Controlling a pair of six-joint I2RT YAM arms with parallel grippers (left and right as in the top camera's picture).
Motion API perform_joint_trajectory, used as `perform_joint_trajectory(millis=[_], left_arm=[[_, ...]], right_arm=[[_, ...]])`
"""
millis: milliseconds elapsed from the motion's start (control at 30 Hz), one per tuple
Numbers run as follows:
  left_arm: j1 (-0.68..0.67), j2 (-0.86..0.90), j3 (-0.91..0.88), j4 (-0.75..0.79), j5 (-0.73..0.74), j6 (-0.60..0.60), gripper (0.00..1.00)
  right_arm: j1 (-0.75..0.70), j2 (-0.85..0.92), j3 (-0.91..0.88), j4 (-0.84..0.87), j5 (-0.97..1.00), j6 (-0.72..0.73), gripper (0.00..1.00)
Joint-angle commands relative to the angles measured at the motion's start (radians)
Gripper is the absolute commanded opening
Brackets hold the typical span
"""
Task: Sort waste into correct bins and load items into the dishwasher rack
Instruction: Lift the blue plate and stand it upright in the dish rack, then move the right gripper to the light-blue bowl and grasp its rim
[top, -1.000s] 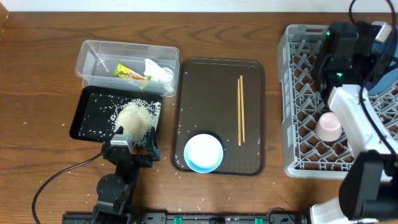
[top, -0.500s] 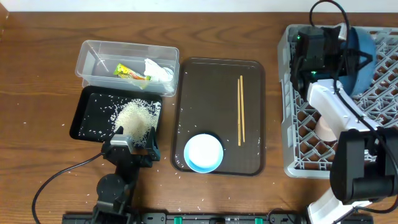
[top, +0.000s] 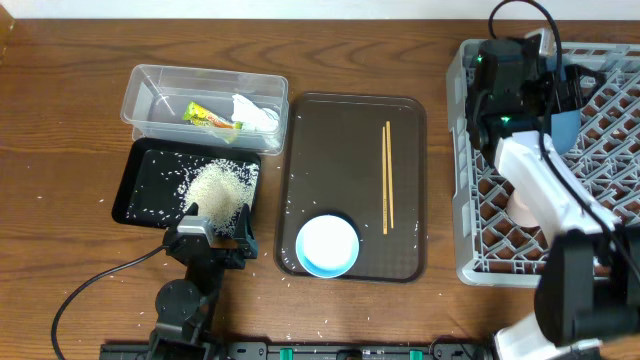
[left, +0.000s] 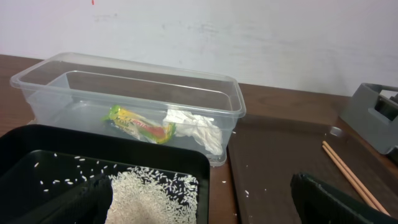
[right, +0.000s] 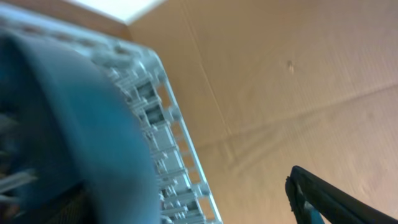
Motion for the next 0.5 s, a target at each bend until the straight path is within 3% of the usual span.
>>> perform_joint_trajectory(millis=[0,133,300,400,467], left_arm=[[-0.002,-0.006,-0.03,-0.021,-0.005,-0.009,0.94],[-0.002,-0.006,-0.03,-0.021,-0.005,-0.009,0.94],[-0.002,-0.006,-0.03,-0.021,-0.005,-0.009,0.94],[-0.002,-0.006,-0.03,-0.021,-0.005,-0.009,0.94],[-0.002,-0.006,-0.03,-0.021,-0.005,-0.009,0.94]], right_arm=[[0.064,-0.108,0.008,-0.043,-0.126,0.035,0.91],[0.123,-0.165,0.008,-0.198,-0.287,0.156,0.94],[0.153,-0.174,0.008,-0.416,-0.479,0.426,0.96],[0.166,-0.172,0.008,-0.551,-0.766,0.59,0.96],[0.173,-0.171,0.008,-0.604,-0.995,0.666,0.91]])
